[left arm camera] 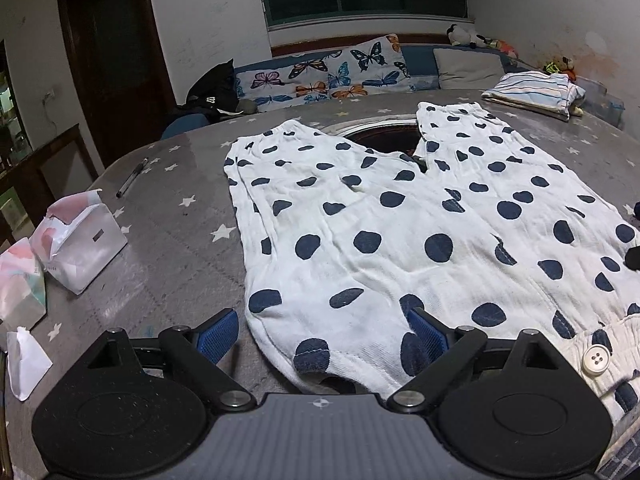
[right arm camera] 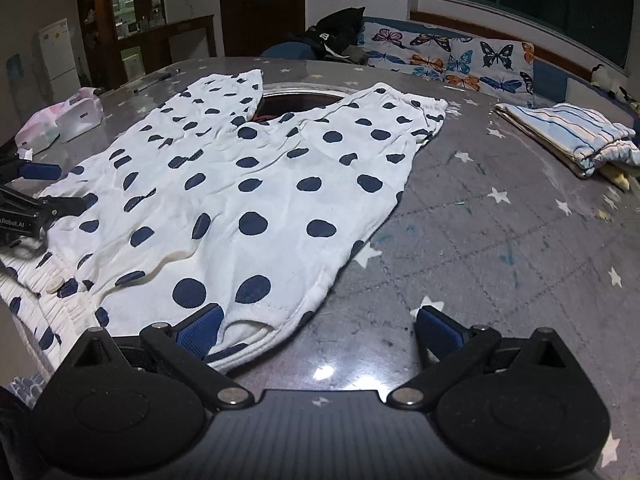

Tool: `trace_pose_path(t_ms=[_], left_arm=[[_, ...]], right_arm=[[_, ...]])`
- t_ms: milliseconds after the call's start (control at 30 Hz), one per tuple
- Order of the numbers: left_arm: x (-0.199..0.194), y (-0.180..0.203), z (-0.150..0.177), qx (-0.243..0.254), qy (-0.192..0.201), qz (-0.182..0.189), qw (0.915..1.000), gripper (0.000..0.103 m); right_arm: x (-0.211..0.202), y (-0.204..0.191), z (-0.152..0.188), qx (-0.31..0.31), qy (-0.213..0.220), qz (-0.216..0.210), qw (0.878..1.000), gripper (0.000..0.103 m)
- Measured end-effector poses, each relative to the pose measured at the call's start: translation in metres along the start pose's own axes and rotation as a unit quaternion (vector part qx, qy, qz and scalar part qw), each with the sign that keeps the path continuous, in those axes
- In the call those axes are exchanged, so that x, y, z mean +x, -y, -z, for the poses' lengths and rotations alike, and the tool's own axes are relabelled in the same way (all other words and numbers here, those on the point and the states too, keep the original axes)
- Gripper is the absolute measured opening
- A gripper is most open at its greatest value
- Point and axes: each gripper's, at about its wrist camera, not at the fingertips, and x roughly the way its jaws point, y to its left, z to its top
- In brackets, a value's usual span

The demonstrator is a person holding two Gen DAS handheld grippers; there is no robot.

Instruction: Fold clothes

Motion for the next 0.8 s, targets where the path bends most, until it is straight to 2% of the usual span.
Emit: trace_pose_path(t_ms=[233,400,667,800], left_arm=[[-0.004,-0.005,-0.009,-0.009,0.006,0.010,0.9999,0.094],[-0.002,-0.008,-0.018,-0.017,0.015,0.009,0.9997,0.096],[0.006,-0.011,-0.030,-0.025,0.020,0.004,0.9995,0.097],[0.011,-0.014,-0.034,-0.029,0.021,0.002,0.9994,0.099]], right_arm=[[-0.001,-0.001,-0.024,-0.024,0.025,-0.023,0.999,0.103],[0.016,-0.001,-0.049,-0.035,0.042,-0.052,0.997,0.103],[0.063,0.009,-0.079,-0.008,0.030,-0.090,0.995,0.103],[0.072,0.022,-0.076,0.004,0.015,-0.071,0.997,0.103]])
